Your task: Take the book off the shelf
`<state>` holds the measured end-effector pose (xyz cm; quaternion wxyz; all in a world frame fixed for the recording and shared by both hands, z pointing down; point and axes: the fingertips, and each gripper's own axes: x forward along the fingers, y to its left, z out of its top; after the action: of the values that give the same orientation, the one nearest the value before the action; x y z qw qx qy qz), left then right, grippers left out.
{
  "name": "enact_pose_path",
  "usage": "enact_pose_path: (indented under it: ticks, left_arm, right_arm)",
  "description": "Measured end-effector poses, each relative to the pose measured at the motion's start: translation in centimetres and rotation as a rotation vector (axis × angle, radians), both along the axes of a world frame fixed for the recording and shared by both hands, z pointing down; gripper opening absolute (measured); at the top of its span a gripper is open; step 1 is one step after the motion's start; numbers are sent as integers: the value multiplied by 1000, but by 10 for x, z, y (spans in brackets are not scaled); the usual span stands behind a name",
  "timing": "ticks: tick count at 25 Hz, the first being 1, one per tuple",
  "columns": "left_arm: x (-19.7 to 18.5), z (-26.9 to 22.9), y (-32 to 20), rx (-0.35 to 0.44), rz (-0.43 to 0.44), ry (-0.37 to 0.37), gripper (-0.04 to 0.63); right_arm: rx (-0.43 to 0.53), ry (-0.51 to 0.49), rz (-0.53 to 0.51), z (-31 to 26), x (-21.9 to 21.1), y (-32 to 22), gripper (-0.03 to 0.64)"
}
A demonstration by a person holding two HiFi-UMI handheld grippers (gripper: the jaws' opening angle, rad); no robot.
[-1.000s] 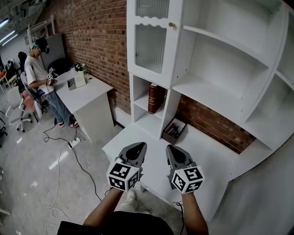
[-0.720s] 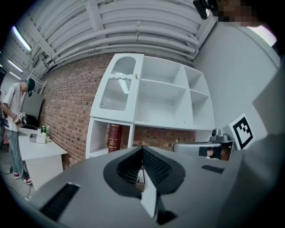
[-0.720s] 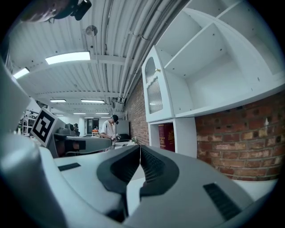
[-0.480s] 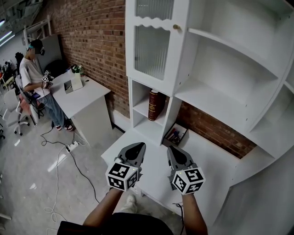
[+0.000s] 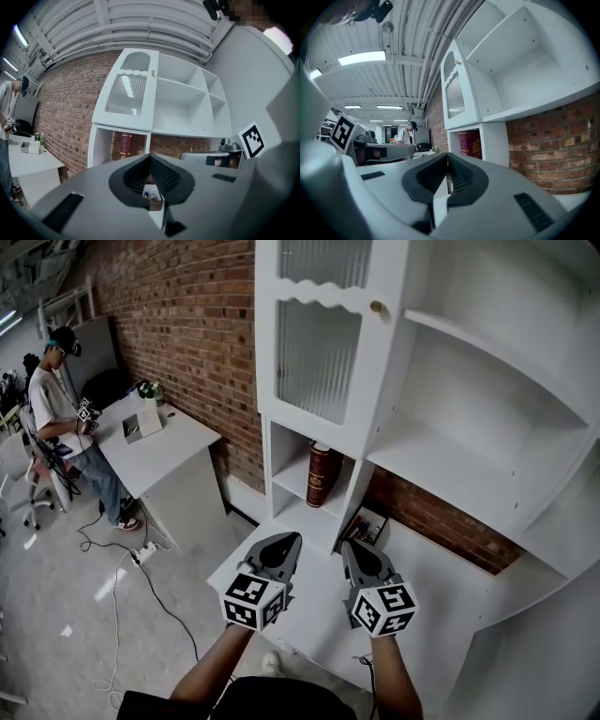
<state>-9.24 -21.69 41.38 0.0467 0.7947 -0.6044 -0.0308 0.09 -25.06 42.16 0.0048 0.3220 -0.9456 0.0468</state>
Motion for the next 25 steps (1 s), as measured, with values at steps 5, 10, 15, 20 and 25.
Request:
enact_pose_path:
  ticks: [5, 10, 15, 20, 25]
  left_arm:
    - [-19, 1, -19, 4, 24, 15, 15]
    - [-32, -1, -37, 5, 62, 25, 15]
    - [-41, -3, -51, 4, 103, 35, 15]
    - [-50, -1, -60, 3, 136, 44, 17]
    - [-55, 1, -65, 0, 152, 65, 16]
  right_arm:
    - [1, 3, 22, -1, -18, -19, 20]
    - [1, 5, 62, -4, -29, -34, 20]
    - [1, 17, 101, -6, -37, -44, 20]
    - [-2, 17, 140, -6, -43, -51, 20]
    - [-6, 33, 158, -3, -47, -52, 20]
